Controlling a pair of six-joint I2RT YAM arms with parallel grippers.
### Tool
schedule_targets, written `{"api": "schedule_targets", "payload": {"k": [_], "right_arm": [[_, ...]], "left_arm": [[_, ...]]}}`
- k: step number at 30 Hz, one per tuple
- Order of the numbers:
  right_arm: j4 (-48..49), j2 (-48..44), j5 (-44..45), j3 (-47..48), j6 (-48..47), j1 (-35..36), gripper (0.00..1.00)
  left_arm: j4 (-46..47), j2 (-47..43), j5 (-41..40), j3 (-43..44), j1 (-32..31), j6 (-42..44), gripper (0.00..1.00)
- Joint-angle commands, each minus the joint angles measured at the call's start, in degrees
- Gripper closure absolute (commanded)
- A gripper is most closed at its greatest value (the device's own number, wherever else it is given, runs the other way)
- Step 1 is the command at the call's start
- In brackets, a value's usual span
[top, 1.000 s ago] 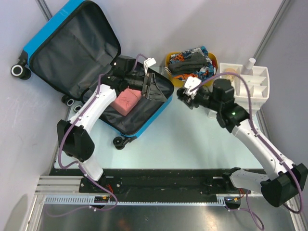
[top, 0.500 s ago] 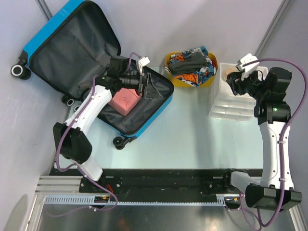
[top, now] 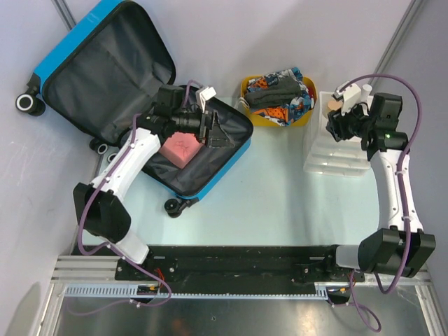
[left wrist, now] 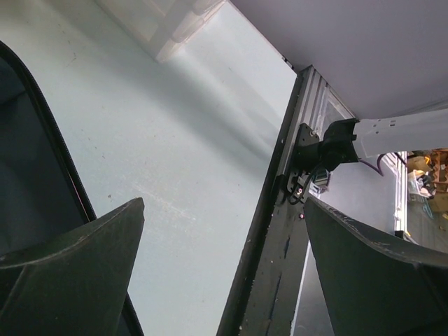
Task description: Open, take out, and arrange the luggage
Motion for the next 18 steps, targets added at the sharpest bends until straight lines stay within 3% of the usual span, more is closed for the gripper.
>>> {"api": "schedule_targets", "payload": {"k": [1, 8, 12, 15, 18], "right_arm": [[4.6, 2.3, 1.9, 2.5, -0.2, -0.2, 0.79], [7.3, 6.6, 3.3, 2.5, 1.1, -0.3, 0.76], [8.2, 8.2, 3.6, 2.5, 1.7, -0.5, 0.69], [8.4, 8.5, 3.6, 2.5, 2.4, -0.4, 0.45], [8.8, 8.1, 3.4, 2.7, 2.8, -0.3, 0.34]], "left_arm": [[0.8, -3.5, -1.5, -0.9, 0.0, 0.9, 0.00], [0.9, -4.7, -4.3, -1.9, 2.1, -0.3, 0.00], [0.8, -5.5, -7.8, -3.5, 3.7, -1.2, 0.00], [0.7, -5.8, -7.8, -4.0, 4.8, -1.1, 0.00], [0.8, -5.8, -8.0, -4.0, 5.1, -0.6, 0.00]]}}
